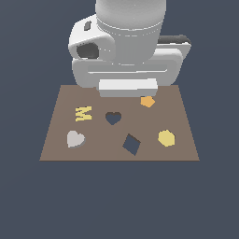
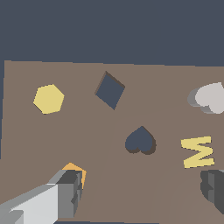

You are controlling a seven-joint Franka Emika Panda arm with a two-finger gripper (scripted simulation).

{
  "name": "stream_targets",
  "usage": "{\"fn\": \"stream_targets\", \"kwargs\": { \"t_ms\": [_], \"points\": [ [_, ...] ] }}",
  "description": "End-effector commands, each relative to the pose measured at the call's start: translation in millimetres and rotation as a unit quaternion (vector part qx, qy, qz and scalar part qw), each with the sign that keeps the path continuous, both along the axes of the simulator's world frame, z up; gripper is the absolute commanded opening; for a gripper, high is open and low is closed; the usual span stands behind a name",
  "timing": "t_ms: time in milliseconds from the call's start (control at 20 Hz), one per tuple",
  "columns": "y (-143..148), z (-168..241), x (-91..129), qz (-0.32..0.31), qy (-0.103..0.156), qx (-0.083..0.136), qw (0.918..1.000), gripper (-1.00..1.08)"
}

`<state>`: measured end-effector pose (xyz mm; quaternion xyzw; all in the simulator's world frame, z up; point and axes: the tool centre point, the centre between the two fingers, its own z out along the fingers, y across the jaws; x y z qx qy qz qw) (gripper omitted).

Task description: Insert a designated object into the corresponding slot on a board.

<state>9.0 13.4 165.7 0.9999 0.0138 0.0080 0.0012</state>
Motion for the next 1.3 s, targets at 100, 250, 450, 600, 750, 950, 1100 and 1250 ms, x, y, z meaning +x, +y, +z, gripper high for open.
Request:
{"fn": "stream_targets", "kwargs": {
  "t_ms": [100, 250, 450, 600, 750, 950, 1100, 1250],
  "points": [
    [0, 0, 0, -0.002, 0.000, 0.000, 1.0000, 1.00],
    [-1, -2, 2, -0.010, 0.000, 0.000, 1.0000, 1.00],
    [-4, -6, 8, -0.032, 0.000, 0.000, 0.9995, 1.00],
    [-7, -10, 14, -0.057, 0.000, 0.000, 0.9984, 1.00],
    [-12, -16, 21, -0.090, 0.001, 0.000, 0.9960, 1.00],
    [-22, -26, 34, -0.146, 0.001, 0.001, 0.9892, 1.00],
    [-32, -35, 44, -0.199, 0.002, 0.001, 0.9801, 1.00],
    [-46, -46, 55, -0.259, 0.002, 0.001, 0.9658, 1.00]
  ]
}}
